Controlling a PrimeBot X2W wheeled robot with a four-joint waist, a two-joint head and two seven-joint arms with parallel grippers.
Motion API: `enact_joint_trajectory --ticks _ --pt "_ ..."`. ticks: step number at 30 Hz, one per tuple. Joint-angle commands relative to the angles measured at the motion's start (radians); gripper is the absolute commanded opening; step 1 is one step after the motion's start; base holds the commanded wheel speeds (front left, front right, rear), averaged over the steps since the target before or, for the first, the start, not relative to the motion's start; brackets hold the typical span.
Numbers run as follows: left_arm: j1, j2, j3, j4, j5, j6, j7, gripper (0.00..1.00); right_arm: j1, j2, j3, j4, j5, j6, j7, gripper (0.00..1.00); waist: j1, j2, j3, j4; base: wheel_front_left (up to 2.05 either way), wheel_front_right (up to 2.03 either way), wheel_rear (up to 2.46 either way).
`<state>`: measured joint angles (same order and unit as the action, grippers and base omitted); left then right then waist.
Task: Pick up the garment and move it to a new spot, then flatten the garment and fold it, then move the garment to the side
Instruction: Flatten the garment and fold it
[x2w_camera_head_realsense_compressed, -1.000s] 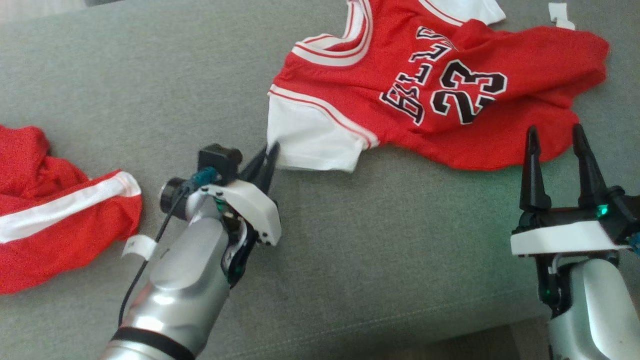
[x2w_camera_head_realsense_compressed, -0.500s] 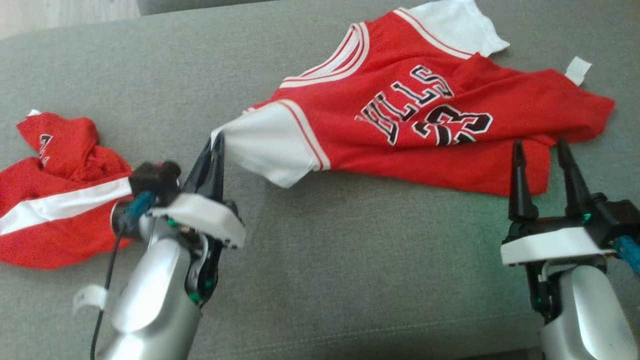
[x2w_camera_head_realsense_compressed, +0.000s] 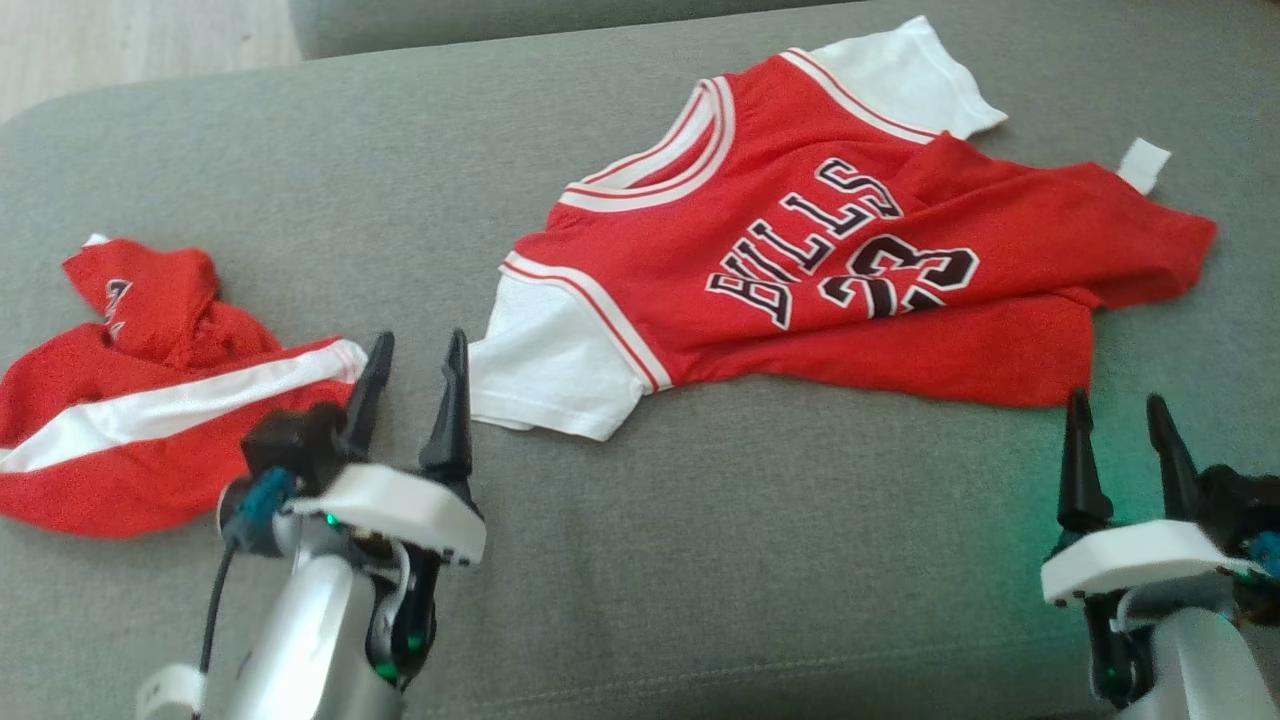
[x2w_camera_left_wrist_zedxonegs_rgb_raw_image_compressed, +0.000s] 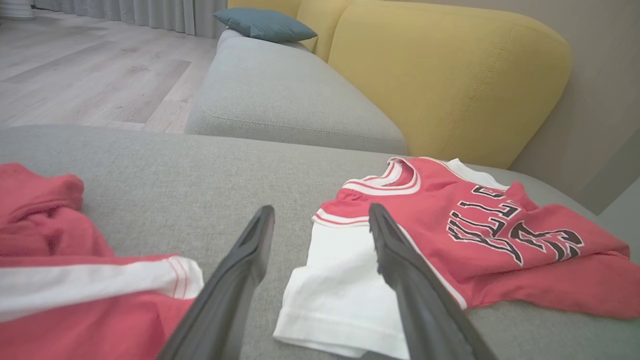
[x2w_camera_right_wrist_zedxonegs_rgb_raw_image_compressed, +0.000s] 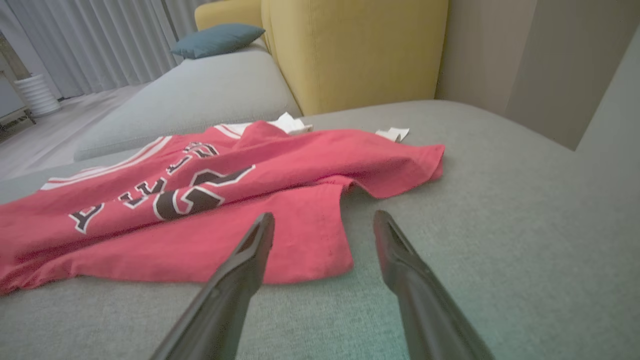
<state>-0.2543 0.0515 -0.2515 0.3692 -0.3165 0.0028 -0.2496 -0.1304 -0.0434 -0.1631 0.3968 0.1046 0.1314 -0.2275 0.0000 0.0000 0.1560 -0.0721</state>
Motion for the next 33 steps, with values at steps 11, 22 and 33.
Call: enact_joint_trajectory --ticks 11,22,33 --pt "0.018 -0.001 0.000 -0.073 0.019 -0.026 -0.012 1.00 -0.151 -0.007 -0.109 0.242 0.081 -0.001 0.036 1.00 0.0000 0.0000 0.024 0.075 0.00 0.00 0.00" --pt "0.004 -0.001 -0.002 -0.082 0.005 -0.011 -0.012 1.00 -0.276 -0.007 -0.181 0.455 0.022 -0.001 0.009 1.00 0.0000 0.0000 0.057 0.101 0.00 0.00 0.00" --pt "0.002 -0.001 0.019 -0.083 0.004 -0.008 -0.012 1.00 -0.347 -0.007 -0.188 0.555 -0.008 -0.001 -0.024 0.00 0.0000 0.0000 0.039 0.058 0.00 0.00 0.00"
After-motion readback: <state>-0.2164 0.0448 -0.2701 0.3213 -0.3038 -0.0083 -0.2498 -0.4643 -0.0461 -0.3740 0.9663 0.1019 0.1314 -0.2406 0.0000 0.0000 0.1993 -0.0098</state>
